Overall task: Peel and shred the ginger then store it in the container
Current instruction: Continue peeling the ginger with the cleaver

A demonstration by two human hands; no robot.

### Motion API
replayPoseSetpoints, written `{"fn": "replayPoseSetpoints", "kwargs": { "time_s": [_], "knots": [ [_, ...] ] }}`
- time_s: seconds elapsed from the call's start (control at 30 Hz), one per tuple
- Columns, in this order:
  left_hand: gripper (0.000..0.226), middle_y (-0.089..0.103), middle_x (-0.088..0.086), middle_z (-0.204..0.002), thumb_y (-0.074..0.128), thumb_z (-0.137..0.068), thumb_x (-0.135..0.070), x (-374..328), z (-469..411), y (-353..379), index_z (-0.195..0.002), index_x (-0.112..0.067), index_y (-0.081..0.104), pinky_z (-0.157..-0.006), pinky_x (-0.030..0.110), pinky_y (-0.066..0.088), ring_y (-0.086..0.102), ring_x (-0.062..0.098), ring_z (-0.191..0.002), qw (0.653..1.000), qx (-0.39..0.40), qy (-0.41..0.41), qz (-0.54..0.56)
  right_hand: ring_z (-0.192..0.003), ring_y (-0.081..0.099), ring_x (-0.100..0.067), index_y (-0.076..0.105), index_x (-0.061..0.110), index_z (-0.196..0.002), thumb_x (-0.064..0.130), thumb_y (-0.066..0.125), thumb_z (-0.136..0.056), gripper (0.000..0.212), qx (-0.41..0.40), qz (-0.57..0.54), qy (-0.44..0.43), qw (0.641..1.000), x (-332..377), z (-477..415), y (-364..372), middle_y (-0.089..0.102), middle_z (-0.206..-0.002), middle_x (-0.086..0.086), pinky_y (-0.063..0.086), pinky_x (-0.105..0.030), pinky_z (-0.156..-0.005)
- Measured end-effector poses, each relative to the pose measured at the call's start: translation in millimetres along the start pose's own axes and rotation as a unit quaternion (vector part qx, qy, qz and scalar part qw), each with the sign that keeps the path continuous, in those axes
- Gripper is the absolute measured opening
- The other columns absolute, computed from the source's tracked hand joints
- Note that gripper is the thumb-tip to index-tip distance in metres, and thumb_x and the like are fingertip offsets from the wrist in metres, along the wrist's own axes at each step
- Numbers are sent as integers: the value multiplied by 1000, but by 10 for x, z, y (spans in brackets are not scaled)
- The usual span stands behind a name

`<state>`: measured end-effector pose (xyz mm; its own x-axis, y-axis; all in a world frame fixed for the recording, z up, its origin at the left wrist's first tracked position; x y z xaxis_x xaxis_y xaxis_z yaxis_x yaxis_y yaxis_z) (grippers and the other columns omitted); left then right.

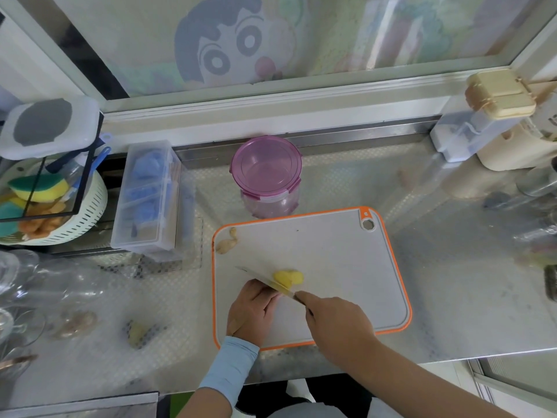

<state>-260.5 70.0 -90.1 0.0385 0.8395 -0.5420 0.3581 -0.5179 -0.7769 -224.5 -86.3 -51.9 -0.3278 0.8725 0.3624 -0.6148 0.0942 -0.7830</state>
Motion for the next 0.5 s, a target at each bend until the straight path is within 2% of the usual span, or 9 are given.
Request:
{"fn": "replayPoseSetpoints", "kwargs": {
  "time_s": [0.23, 0.5],
  "knots": [
    [21, 70, 5, -90, 58, -88, -21, -22, -10, -21, -82, -12, 75, -77, 16, 42, 57, 18, -94, 1000, -14, 7, 1, -83, 62, -27, 35, 40, -141, 27, 30, -104, 40, 7, -2, 11, 1000, 0, 31, 7, 65, -91, -2, 49, -36, -70],
    [22, 70, 5, -94, 58, -88, -22, -11, -11, -13, -85, -10, 76, -86, 13, 42, 58, 18, -95, 1000, -4, 1, 5, -80, 62, -27, 36, 38, -143, 22, 31, -104, 42, 17, 10, 20, 1000, -4, 23, -41, 64, -89, -3, 50, -36, -69]
  ]
}}
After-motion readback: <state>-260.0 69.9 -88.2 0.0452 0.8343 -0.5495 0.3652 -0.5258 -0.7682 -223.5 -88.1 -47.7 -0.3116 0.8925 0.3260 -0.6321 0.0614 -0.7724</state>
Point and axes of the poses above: each hand's wrist, its own z-axis away from the middle knuckle, its own y-axis out of the palm, x = y × z, the point moved 7 cm from there along -z, towards the middle knuckle
